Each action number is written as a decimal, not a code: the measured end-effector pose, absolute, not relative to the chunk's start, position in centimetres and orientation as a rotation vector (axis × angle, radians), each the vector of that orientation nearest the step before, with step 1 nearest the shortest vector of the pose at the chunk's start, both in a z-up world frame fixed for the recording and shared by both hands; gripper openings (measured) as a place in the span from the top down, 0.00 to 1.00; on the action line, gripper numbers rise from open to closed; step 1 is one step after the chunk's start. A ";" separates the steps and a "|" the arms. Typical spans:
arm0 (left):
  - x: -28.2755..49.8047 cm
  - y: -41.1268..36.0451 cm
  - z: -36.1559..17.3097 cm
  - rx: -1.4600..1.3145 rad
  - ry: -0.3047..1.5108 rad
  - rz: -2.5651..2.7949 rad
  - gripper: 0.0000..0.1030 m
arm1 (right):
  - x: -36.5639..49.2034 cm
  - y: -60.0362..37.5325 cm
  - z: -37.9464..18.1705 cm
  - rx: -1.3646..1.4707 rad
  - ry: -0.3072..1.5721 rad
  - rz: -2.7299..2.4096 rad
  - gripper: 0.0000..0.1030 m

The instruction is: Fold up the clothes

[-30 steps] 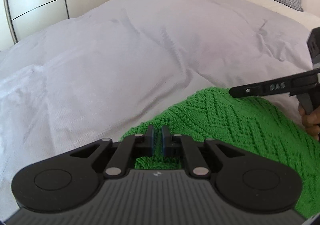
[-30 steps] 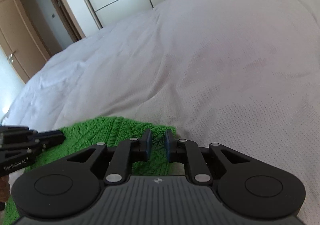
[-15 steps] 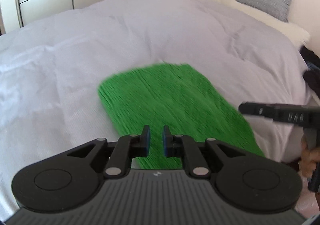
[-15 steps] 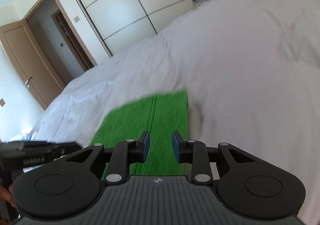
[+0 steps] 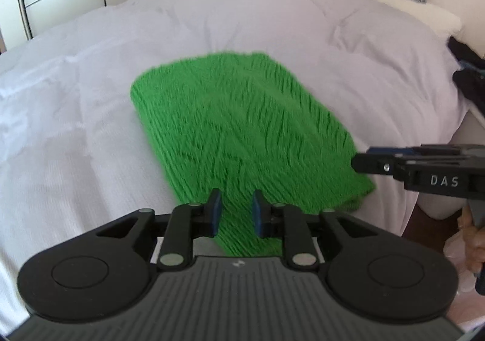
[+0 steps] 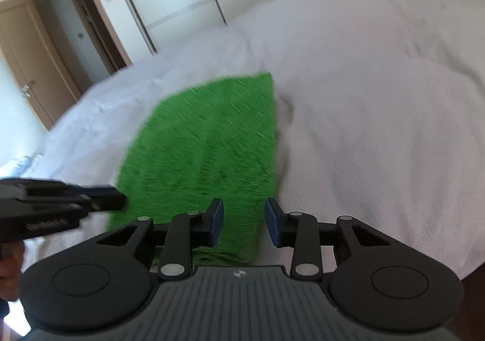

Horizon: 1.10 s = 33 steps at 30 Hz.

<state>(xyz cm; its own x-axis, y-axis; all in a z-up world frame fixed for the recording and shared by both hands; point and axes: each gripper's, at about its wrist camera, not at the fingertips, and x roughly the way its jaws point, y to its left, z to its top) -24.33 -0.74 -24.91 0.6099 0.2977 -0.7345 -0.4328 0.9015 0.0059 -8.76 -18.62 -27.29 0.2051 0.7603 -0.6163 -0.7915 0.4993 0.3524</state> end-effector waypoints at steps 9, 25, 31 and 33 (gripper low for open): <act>-24.7 -2.5 -26.3 -0.138 0.854 0.508 0.81 | -9.0 -17.5 -30.9 -0.041 0.960 1.016 0.67; -27.1 -4.8 -24.6 -0.146 0.818 0.530 0.71 | -13.3 -19.1 -26.2 0.004 0.838 1.011 0.65; -26.5 -3.4 -28.0 -0.212 0.883 0.529 0.70 | -12.7 -17.3 -28.4 -0.040 0.837 0.994 0.65; -26.7 -3.4 -28.5 -0.215 0.888 0.530 0.70 | -12.5 -16.5 -29.7 -0.084 0.868 0.970 0.65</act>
